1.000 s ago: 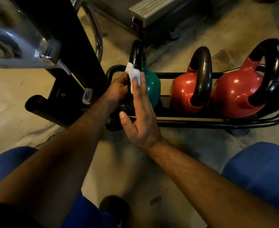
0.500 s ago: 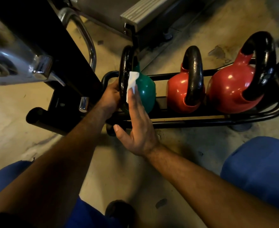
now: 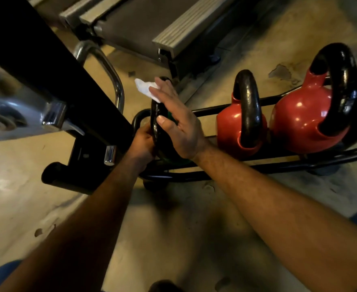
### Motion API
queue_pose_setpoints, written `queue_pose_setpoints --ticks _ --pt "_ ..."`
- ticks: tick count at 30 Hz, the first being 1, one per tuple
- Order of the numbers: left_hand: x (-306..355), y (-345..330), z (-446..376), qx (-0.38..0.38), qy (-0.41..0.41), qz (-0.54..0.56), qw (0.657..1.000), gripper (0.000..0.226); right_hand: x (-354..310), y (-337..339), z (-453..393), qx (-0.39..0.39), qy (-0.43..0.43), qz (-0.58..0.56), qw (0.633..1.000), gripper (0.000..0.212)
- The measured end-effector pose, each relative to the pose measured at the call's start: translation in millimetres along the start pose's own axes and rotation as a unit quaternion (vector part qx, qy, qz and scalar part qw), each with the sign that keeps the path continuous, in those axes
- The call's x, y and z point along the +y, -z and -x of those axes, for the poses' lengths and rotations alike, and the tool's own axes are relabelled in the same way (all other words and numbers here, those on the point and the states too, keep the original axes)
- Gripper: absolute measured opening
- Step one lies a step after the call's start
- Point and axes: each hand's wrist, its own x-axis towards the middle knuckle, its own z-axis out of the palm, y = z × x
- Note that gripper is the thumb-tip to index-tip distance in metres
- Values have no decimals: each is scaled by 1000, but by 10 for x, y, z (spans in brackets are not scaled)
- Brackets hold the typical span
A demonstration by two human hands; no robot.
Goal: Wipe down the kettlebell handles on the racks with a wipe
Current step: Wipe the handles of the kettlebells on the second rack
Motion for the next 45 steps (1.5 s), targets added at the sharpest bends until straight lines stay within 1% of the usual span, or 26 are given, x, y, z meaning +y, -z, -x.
queue_pose_setpoints --ticks 3,6,7,10,11,12,14,15,16,17,18,21,26,29,31,33,35,36,38,40,42,45 --pt "-38 15 -44 -4 6 25 1000 55 10 -83 59 23 16 -10 1000 65" --pt "-50 21 -46 -5 -5 11 1000 54 66 -74 74 -2 58 21 998 68" --pt "-49 18 -40 -8 -7 5 1000 55 112 -27 52 -6 50 34 998 71" --pt "-36 17 -39 -8 -12 -20 1000 63 224 114 -57 -1 -47 28 999 80" --pt "-48 32 -51 -10 -12 -23 1000 61 230 109 -87 3 -57 22 998 80" --pt "-59 51 -69 -9 -12 -23 1000 55 206 71 -113 10 -49 20 999 80" --pt "-81 66 -88 -1 -21 -32 999 34 138 -36 -161 24 -7 21 999 76" --pt "-77 61 -96 0 -26 -37 999 26 128 -64 -190 29 14 25 999 73" --pt "-84 69 -101 1 -23 -44 999 25 145 -71 -220 32 23 27 999 72" --pt "-89 72 -103 -1 -13 -47 999 24 165 -51 -253 32 12 22 999 70" --pt "-98 87 -102 -6 -6 -58 998 22 192 -9 -288 31 -17 14 999 69" --pt "-131 110 -101 4 -4 -72 997 24 192 46 -358 29 -101 -10 994 69" --pt "-82 72 -95 20 -7 -79 997 32 95 -11 -394 37 -155 -16 987 78" --pt "-71 41 -86 21 2 -66 998 26 141 36 -418 30 -205 -29 978 84" --pt "-83 37 -94 35 6 -68 997 25 126 31 -397 26 -206 -38 978 83" --pt "-91 44 -92 49 12 -79 996 23 108 22 -345 27 -175 -51 983 80" --pt "-94 59 -96 40 12 -93 995 22 151 63 -301 18 -147 -46 988 77" --pt "-87 60 -104 34 15 -93 995 26 186 99 -293 9 -149 -34 988 76" --pt "-66 45 -121 22 15 -82 996 37 248 171 -324 -9 -195 -1 981 80" --pt "-71 39 -130 14 13 -74 997 39 246 214 -383 -25 -234 4 972 90" --pt "-72 32 -109 23 22 -73 997 35 167 198 -396 -19 -224 -31 974 95" --pt "-81 36 -110 34 29 -71 996 25 126 194 -375 -20 -184 -57 981 81"
